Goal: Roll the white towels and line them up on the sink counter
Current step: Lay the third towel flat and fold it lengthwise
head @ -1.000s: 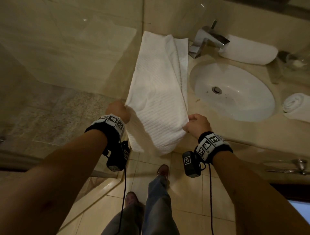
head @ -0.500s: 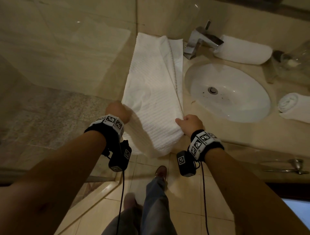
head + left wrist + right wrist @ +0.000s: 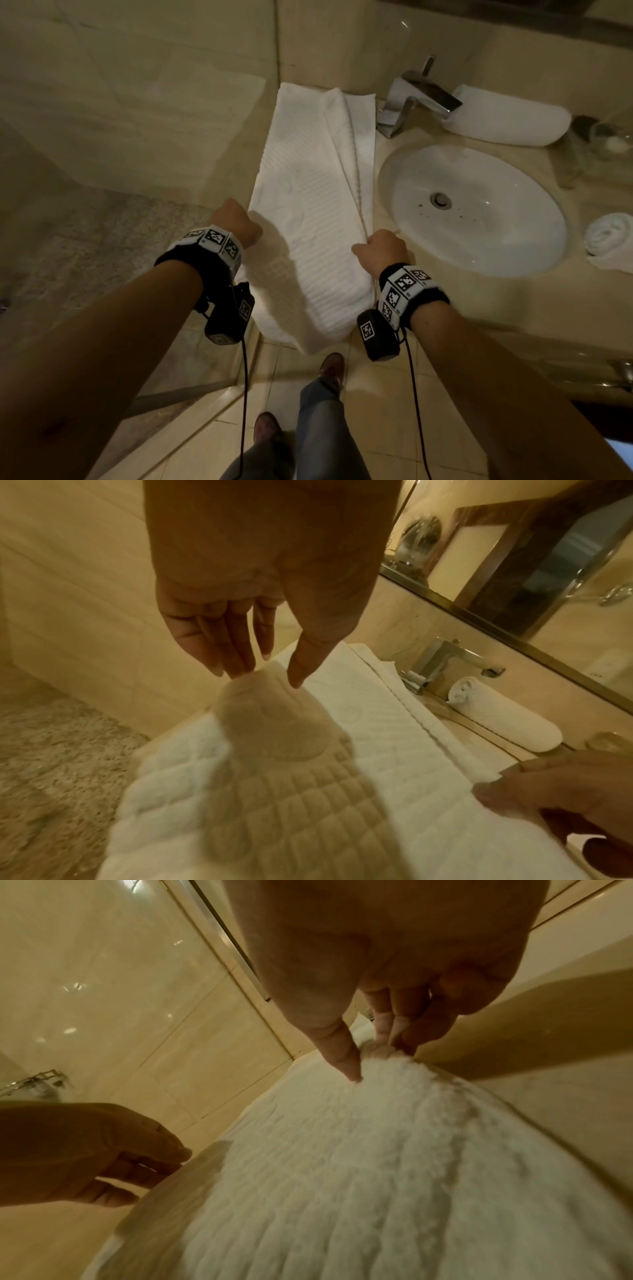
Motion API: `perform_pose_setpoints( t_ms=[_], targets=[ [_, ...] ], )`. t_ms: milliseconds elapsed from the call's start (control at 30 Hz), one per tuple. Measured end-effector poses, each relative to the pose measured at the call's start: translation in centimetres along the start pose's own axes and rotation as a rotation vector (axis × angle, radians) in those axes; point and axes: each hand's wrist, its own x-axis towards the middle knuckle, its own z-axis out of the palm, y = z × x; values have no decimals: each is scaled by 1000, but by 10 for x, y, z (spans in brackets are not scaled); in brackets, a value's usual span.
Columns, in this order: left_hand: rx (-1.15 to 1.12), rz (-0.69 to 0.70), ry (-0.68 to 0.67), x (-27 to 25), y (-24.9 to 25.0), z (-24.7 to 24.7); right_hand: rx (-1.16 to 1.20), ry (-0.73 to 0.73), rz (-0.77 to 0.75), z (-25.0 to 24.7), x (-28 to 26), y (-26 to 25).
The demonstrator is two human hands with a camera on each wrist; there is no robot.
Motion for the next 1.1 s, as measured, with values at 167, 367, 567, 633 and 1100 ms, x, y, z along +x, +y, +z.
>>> perform_pose_setpoints(
  t_ms=[167, 367, 567, 633, 1100],
  targets=[
    [54, 1, -6, 29, 26, 3, 30, 43, -16, -9, 31, -9],
    [-11, -90, 16, 71, 65, -2, 37, 15, -77, -32, 80, -25],
    [-42, -135, 6, 99, 85, -7, 4, -10, -90, -42, 115, -45],
    [-33, -135, 20, 109, 90, -9, 8, 1, -96, -44, 129, -51],
    [2, -36, -3, 210, 154, -33, 43, 131, -153, -69, 218, -109]
  ],
)
